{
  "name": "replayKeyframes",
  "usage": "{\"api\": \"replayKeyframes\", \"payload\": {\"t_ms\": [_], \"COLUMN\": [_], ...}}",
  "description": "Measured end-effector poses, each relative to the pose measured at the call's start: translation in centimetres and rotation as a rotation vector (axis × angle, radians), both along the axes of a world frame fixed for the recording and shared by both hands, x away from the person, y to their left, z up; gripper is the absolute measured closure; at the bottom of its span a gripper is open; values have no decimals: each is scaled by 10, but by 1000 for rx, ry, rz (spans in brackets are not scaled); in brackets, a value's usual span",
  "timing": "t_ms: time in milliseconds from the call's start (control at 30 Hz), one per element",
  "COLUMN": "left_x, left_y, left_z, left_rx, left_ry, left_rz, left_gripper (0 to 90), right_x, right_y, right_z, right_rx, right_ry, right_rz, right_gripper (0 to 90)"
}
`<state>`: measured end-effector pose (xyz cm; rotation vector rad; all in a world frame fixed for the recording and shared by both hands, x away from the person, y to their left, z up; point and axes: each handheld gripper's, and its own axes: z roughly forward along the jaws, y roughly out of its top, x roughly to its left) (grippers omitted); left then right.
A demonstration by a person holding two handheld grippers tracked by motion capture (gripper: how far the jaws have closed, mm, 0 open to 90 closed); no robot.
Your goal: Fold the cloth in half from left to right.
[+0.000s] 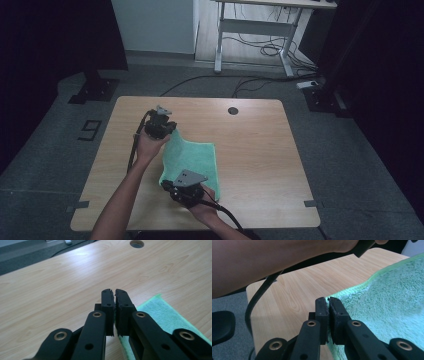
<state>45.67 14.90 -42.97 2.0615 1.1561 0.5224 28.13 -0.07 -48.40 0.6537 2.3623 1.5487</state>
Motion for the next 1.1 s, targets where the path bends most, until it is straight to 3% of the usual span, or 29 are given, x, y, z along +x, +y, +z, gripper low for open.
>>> {"api": "replayKeyframes", "payload": {"t_ms": [400,1100], "left_x": [6,14], "left_y": [-25,-39], "left_z": [-11,-25], "left_rx": [-13,-20], "left_ry": [33,69], "left_rz": [-31,-39], "left_gripper": [859,858], "right_x": [-3,-5], "right_y": [-20,-45], "right_z": [-8,-20], "right_rx": [2,13], "right_ry": [28,61], "right_rz": [-28,-75], "right_gripper": [856,855]}}
